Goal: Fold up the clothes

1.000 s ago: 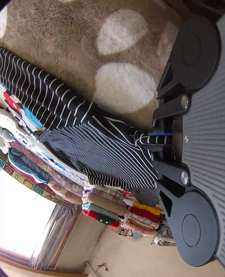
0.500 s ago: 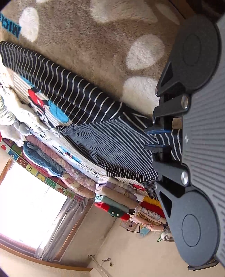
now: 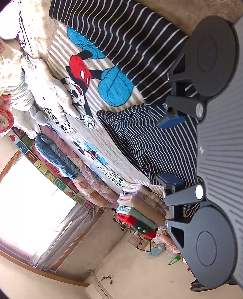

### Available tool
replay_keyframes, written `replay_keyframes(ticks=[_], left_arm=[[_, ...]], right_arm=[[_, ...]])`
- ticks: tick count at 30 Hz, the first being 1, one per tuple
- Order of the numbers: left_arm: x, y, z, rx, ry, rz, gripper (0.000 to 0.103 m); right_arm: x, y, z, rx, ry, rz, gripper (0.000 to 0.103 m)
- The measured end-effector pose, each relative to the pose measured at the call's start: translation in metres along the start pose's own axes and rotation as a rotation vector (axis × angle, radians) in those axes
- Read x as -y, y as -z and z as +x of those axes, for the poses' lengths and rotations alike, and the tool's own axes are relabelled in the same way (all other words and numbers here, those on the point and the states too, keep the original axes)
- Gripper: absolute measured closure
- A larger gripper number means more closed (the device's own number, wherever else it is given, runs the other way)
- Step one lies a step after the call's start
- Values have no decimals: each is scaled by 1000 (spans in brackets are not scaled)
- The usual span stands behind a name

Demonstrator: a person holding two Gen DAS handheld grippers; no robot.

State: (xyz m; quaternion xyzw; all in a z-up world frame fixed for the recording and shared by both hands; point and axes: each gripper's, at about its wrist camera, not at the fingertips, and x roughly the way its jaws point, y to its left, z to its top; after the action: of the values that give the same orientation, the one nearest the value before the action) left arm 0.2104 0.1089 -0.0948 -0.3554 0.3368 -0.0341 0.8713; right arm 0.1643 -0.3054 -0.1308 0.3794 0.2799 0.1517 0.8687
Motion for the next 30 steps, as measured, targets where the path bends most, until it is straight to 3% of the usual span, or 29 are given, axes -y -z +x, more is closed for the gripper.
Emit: replay_keyframes(ticks=[5,14,19,30], left_arm=[[-7,-35,54,-18,-2,-48,54],[-27,-64,127,-94,-11,-173,52],[-29,-72,145,-162,36,-210,42],[-26,-69,171,-206,4,-189,41]], right_arm=[[9,-45,50,22,21,-13,47],[30,-103,141,-8,66,-53,45],[50,-115,166,-51,79,-31,40],[65,-118,195,-144,93,-22,32]])
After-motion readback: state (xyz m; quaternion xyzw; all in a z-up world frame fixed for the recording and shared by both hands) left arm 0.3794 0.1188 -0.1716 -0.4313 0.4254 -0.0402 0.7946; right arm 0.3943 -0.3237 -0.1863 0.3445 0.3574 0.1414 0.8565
